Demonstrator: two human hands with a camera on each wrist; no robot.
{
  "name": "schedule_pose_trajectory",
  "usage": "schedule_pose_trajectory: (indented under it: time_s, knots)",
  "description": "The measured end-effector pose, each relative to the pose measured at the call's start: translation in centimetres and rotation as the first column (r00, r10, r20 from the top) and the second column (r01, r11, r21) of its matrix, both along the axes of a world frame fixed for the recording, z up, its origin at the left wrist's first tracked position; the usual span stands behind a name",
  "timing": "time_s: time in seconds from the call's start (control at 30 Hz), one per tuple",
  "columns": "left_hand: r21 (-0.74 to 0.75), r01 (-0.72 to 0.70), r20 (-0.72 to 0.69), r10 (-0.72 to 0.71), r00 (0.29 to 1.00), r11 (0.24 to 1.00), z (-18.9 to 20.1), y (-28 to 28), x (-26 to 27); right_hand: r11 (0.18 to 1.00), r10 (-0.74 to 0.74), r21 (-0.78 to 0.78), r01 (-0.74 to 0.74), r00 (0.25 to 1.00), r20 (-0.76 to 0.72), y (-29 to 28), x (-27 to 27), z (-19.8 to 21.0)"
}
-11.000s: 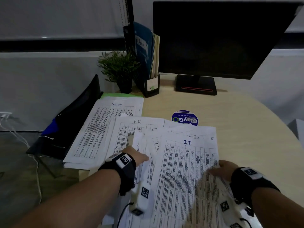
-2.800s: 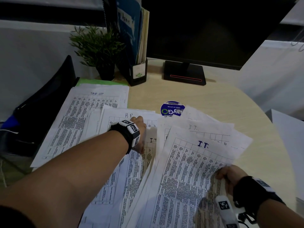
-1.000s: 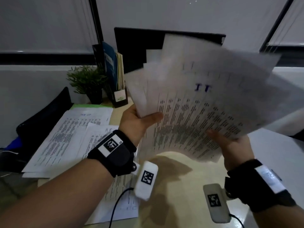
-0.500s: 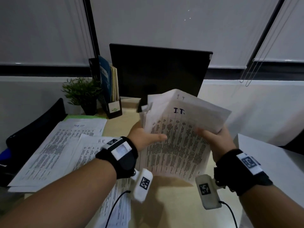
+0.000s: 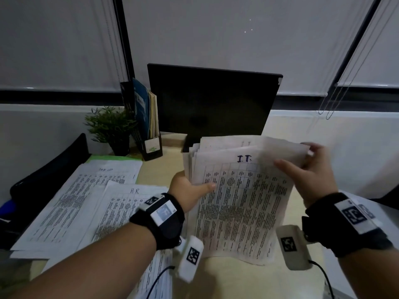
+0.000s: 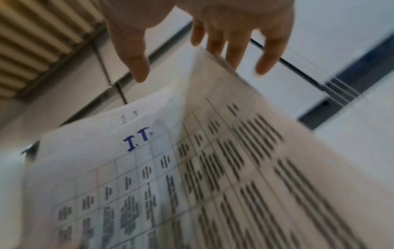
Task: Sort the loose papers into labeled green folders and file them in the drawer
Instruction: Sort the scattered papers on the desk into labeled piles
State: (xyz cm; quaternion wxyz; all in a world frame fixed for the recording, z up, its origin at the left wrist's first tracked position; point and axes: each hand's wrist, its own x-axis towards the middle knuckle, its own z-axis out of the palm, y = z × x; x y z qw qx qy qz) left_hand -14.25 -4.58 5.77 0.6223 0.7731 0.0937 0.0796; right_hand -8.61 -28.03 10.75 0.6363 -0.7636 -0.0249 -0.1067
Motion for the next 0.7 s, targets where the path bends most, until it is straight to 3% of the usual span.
schedule_pose_trajectory:
  time_s: [0.07, 0.13, 0.17, 0.27, 0.33, 0.37, 0.47, 0.53, 0.6, 0.7]
  knots:
    - [-0.023, 0.005, -0.018, -0.005, 1.0, 1.0, -0.6, -0.2, -0.1, 0.943, -0.116, -0.273, 0.188, 0.959, 0.258, -0.1, -0.8, 1.5]
    - [-0.034, 0.019, -0.048, -0.021, 0.999, 0.999, -0.5, -0.6, -0.3, 0.771, 0.009, -0.567, 0.29, 0.885, 0.465, 0.5, -1.8, 3.0]
    - [-0.035, 0.042, -0.069, -0.044, 0.997, 0.998, -0.6, -0.7, -0.4, 0.656, 0.123, -0.698, 0.286, 0.872, 0.473, 0.9, -2.2, 3.5]
    - [-0.044, 0.148, -0.104, -0.152, 0.983, 0.988, -0.8, -1.2, -0.5, 0.343, 0.387, -0.926, 0.155, 0.876, 0.29, 2.5, -2.8, 4.4]
    - [-0.031, 0.158, -0.118, -0.16, 0.98, 0.987, -0.8, -1.7, -0.6, 0.204, 0.458, -0.979, 0.025, 0.881, 0.118, 3.4, -3.3, 4.8]
    - [-0.016, 0.142, -0.119, -0.143, 0.983, 0.99, -0.7, -1.9, -0.6, 0.173, 0.481, -0.985, -0.023, 0.874, 0.064, 3.6, -3.5, 4.9]
    - [0.015, 0.147, -0.132, -0.143, 0.981, 0.989, -1.1, -1.7, -0.7, 0.229, 0.458, -0.96, -0.164, 0.888, -0.043, 3.8, -3.5, 5.1]
    - [0.122, 0.177, -0.213, -0.149, 0.966, 0.977, -2.0, -1.1, -1.1, 0.304, 0.424, -0.933, -0.191, 0.904, -0.047, 3.1, -3.4, 5.2]
    - [0.235, 0.203, -0.304, -0.127, 0.944, 0.951, -3.6, 0.0, -1.6, 0.448, 0.385, -0.88, -0.16, 0.922, 0.028, 1.8, -3.2, 5.4]
    - [0.162, 0.073, -0.367, -0.008, 0.93, 0.984, -4.9, 2.3, -2.4, 0.715, 0.279, -0.69, -0.116, 0.952, 0.128, -0.9, -3.0, 6.1]
